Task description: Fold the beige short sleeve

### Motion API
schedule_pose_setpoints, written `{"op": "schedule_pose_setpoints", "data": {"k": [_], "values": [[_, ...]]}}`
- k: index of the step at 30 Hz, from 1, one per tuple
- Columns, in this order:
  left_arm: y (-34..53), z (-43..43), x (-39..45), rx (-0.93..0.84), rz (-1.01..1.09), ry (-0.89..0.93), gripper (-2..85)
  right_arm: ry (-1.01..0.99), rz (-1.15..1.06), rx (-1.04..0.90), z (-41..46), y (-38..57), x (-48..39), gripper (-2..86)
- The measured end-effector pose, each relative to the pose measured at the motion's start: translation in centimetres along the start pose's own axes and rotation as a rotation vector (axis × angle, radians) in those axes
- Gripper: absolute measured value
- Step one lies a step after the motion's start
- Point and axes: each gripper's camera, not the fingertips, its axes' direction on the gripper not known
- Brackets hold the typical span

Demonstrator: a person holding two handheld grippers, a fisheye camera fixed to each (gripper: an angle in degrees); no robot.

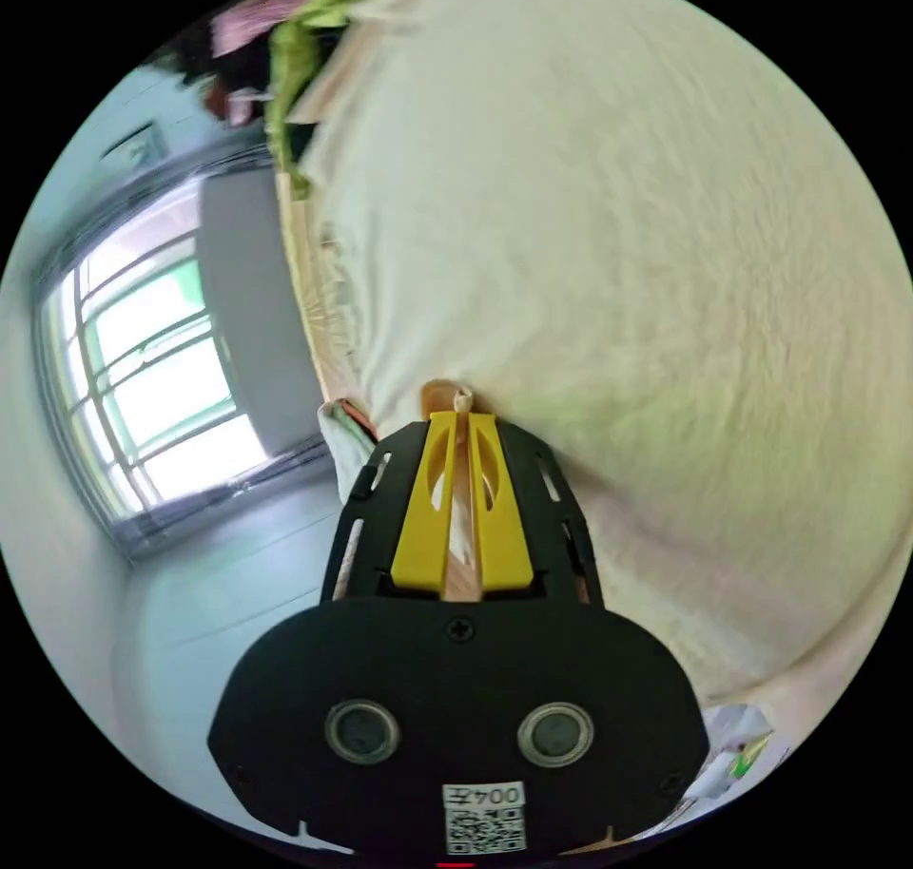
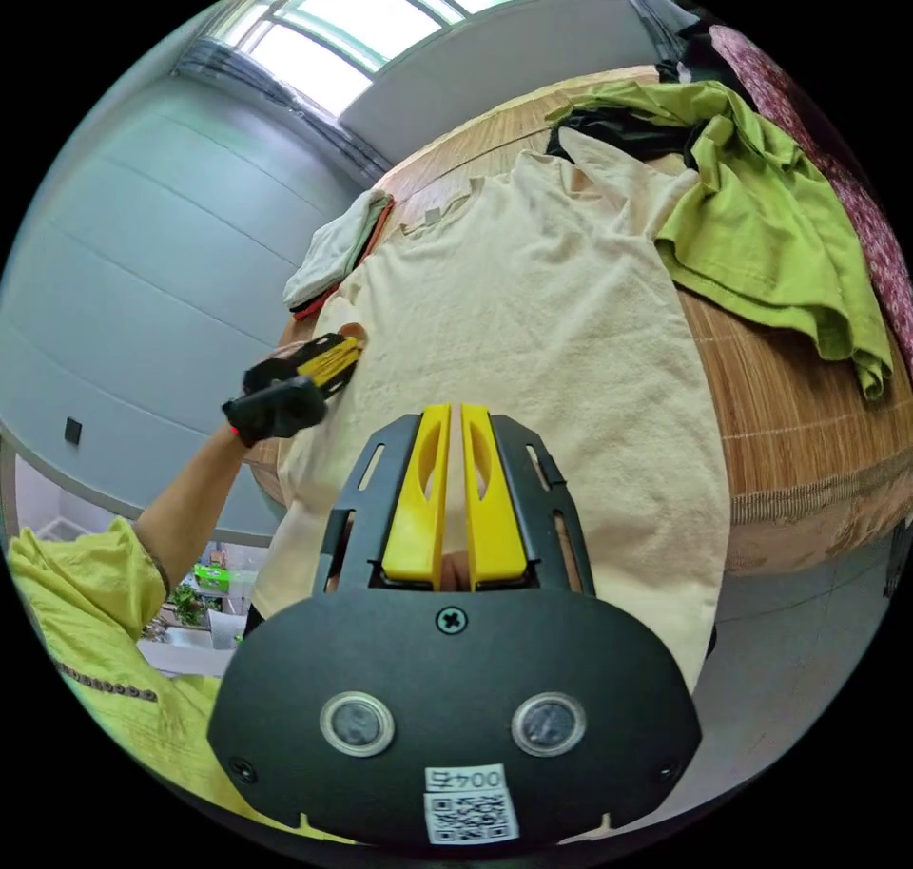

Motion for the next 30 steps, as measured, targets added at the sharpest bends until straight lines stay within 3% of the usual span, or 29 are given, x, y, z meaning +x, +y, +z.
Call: {"op": "schedule_pose_setpoints", "data": {"k": [3, 9, 14, 17, 21, 24, 30], "values": [[-1.5, -0.5, -0.8, -0.027, -0.118, 0.063, 1.2, 0.047, -0.147, 0.015, 1.2, -0.8, -3.9, 6.4], [-3.0, -2.1, 0.8, -0.015, -0.182, 0.011, 0.8, 0.159, -0.639, -0.041, 9.0, -7.1, -19.1, 6.1], [-3.1, -2.7, 1.6, 0.002, -0.273, 0.016, 0.7, 0.308, -1.061, -0.255, 23.8, -7.5, -32.7, 7.3], [-3.0, -2.7, 2.1, 0.017, -0.310, 0.026, 0.8, 0.456, -1.220, -0.370, 32.0, -5.0, -36.5, 10.4], [-2.8, -2.5, 2.7, 0.026, -0.351, 0.038, 0.9, 0.569, -1.310, -0.421, 37.9, -2.7, -38.1, 10.7], [-2.5, -2.3, 3.2, 0.038, -0.372, 0.043, 1.0, 0.674, -1.303, -0.409, 40.3, -2.7, -37.6, 5.6], [-0.5, -2.0, 3.5, 0.069, -0.461, 0.074, 1.7, 0.449, -1.014, -0.274, 34.4, -10.1, -34.0, 0.0]]}}
